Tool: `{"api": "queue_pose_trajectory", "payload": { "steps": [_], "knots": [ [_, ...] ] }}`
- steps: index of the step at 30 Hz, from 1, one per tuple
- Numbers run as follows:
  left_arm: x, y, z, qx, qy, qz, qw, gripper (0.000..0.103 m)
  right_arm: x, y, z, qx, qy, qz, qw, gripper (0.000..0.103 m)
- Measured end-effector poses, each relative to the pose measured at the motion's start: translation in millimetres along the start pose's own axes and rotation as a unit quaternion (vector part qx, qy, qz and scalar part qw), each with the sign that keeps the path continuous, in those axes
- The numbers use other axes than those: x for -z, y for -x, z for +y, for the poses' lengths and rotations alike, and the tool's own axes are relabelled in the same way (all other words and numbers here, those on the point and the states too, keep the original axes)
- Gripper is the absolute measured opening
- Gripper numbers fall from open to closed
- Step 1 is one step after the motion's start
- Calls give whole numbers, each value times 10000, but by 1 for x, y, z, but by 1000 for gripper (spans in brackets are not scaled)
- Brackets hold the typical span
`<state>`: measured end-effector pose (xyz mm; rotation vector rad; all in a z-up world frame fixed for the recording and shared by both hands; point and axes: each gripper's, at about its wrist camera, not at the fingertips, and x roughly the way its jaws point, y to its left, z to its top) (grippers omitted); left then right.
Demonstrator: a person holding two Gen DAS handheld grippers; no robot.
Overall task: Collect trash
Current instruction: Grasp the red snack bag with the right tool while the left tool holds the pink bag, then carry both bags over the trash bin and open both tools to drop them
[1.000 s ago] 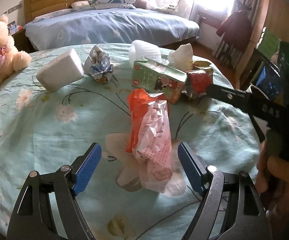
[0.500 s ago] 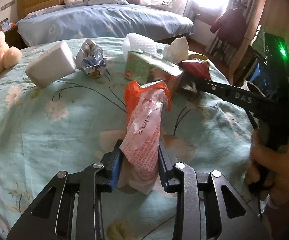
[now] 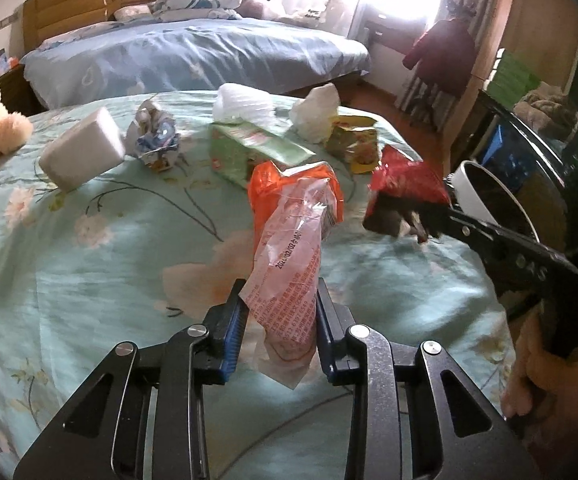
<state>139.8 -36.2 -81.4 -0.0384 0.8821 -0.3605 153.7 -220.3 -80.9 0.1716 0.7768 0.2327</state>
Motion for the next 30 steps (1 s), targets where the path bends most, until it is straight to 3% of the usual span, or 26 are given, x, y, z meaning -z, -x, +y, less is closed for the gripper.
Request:
{"api": "queue_pose_trajectory", "payload": {
  "steps": [14, 30],
  "knots": [
    [3, 3, -50, 201, -474, 62, 9987, 29, 33, 64, -25, 176, -304, -219, 9991, 7],
    [2, -1, -100, 303, -951, 54, 9950, 29, 48, 103, -49, 438, -519, -450, 9967, 7]
  ]
}}
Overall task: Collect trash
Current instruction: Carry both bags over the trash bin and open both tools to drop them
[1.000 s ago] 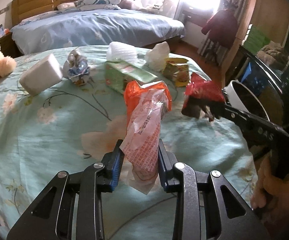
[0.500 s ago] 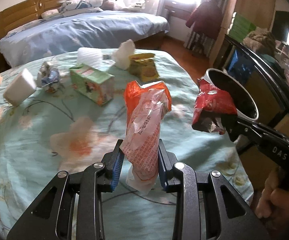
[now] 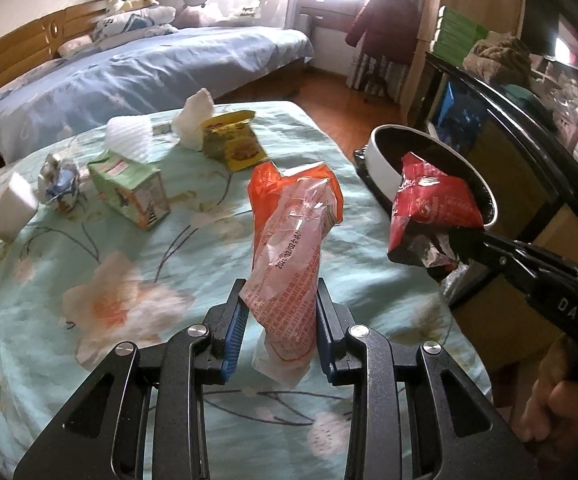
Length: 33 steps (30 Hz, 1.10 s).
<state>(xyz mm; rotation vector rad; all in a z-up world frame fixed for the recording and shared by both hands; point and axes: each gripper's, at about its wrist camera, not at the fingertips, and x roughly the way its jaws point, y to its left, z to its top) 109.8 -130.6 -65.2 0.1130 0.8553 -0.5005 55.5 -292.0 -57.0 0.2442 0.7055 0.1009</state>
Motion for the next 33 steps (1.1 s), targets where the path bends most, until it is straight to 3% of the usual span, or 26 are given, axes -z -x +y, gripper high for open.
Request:
{"api": "queue_pose_trajectory", "payload": {
  "steps": [33],
  "knots": [
    [-40, -32, -79, 487, -717, 92, 9962, 29, -12, 44, -70, 825, -383, -435, 9949, 7]
  ]
}}
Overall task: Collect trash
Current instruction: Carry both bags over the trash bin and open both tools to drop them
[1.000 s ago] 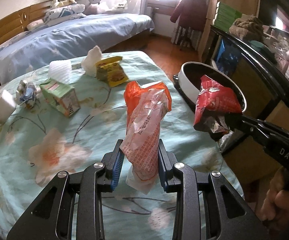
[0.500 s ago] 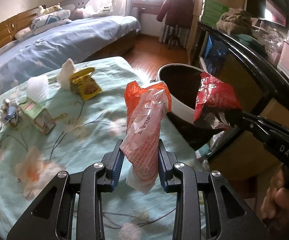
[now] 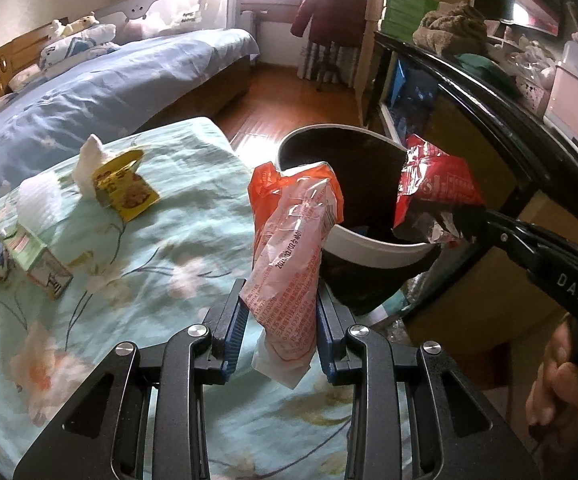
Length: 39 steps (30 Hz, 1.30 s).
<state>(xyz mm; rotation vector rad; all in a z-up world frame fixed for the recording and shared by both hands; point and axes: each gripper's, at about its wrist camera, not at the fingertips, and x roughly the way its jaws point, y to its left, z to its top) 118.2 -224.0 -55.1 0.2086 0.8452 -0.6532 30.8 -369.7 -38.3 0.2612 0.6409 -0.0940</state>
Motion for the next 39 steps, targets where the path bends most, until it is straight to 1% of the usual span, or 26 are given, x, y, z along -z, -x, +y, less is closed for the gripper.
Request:
{"api": "queue_pose_trajectory", "payload": {
  "steps": [12, 17, 39],
  "knots": [
    [-25, -13, -17, 103, -191, -12, 9998, 29, -8, -10, -18, 344, -34, 22, 9994, 7],
    [-35, -20, -25, 86, -317, -6, 9995, 29, -13, -16, -23, 470, -44, 54, 9989, 7],
    [-69, -56, -39, 195, -484, 216, 9984, 30, -27, -46, -42, 701, -97, 280, 9971, 8]
  ]
}}
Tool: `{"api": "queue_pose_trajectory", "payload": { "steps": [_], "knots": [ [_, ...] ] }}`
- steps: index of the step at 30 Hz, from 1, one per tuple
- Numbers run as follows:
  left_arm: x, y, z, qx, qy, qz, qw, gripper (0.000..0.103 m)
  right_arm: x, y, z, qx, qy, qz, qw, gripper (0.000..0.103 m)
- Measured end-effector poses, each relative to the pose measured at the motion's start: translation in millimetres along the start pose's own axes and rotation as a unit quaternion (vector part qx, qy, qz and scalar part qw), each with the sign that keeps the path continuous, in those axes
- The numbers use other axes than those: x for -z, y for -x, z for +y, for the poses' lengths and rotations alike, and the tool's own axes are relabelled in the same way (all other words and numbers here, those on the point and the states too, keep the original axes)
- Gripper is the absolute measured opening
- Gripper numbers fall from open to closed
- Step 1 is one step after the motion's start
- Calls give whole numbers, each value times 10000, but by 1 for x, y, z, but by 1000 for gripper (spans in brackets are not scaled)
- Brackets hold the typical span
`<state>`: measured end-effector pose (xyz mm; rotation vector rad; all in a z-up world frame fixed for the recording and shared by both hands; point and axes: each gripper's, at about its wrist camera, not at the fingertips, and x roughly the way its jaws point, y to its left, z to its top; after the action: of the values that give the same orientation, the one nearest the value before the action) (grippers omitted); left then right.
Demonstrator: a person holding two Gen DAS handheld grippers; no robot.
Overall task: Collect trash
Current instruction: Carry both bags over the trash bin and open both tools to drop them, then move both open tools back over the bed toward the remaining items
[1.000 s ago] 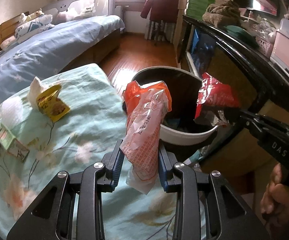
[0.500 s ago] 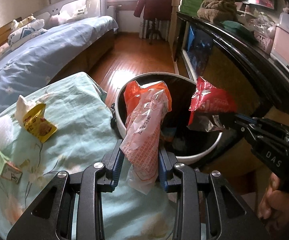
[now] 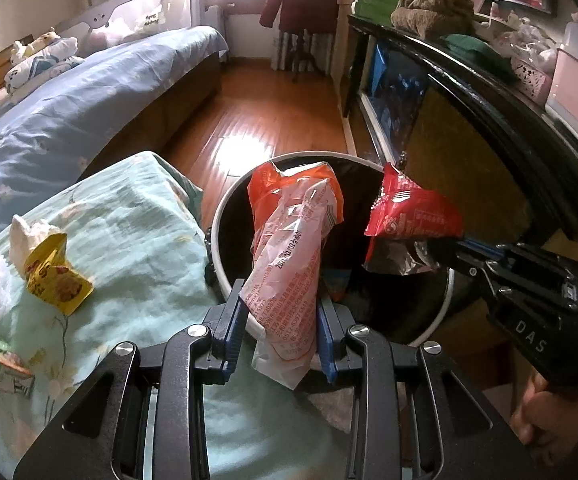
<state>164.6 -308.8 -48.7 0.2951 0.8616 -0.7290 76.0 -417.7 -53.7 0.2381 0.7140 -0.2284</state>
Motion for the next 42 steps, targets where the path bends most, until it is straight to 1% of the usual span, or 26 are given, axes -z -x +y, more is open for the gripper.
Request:
{"api": "queue_pose_trajectory", "payload": {
  "steps": [6, 9, 11, 13, 15, 16, 17, 19, 23, 26, 29, 31, 32, 35, 37, 40, 42],
  "knots": [
    [-7, -8, -3, 16, -22, 64, 10000, 30, -4, -6, -5, -21, -72, 80, 9999, 9],
    [-8, -10, -4, 56, -35, 104, 9999, 32, -5, -8, -7, -32, -95, 102, 9999, 12],
    [-8, -11, -5, 66, -58, 105, 9999, 33, -5, -10, -9, -52, -139, 111, 9998, 12],
    [-9, -11, -5, 70, -70, 108, 9999, 37, -6, -11, -11, -66, -192, 125, 9997, 12],
    [-9, -10, -5, 110, -60, 109, 9999, 45, -6, -12, -13, -104, -245, 148, 9995, 13],
    [-9, -9, -5, 114, -47, 105, 9999, 55, -7, -13, -14, -116, -271, 160, 9994, 15],
    [-8, -8, -5, 104, -37, 74, 9999, 60, -7, -13, -15, -121, -296, 165, 9994, 17],
    [-6, -4, -3, 60, -27, 13, 10000, 60, -8, -13, -16, -167, -339, 156, 9992, 33],
    [2, 7, 5, 47, 149, -72, 9999, 60, -7, -10, -14, -215, -351, 112, 9991, 35],
    [8, 16, 13, 26, 304, -135, 9994, 60, -7, -7, -12, -258, -350, 70, 9990, 40],
    [21, 29, 23, -67, 492, -248, 9985, 60, -6, -4, -7, -327, -344, 42, 9989, 48],
    [30, 37, 31, -152, 614, -305, 9975, 62, -5, -2, -4, -367, -326, 33, 9988, 56],
    [35, 40, 35, -181, 683, -316, 9970, 64, -3, 0, 0, -406, -310, 28, 9987, 57],
    [51, 49, 50, -238, 956, -329, 9946, 65, -1, 3, 12, -519, -262, 3, 9983, 65],
    [60, 53, 60, -291, 1073, -322, 9933, 65, 1, 6, 19, -610, -228, -20, 9979, 72],
    [76, 61, 76, -376, 1258, -319, 9908, 65, 2, 11, 30, -732, -174, -68, 9971, 77],
    [86, 65, 85, -442, 1366, -301, 9892, 65, 3, 13, 40, -817, -129, -87, 9965, 78]
  ]
}}
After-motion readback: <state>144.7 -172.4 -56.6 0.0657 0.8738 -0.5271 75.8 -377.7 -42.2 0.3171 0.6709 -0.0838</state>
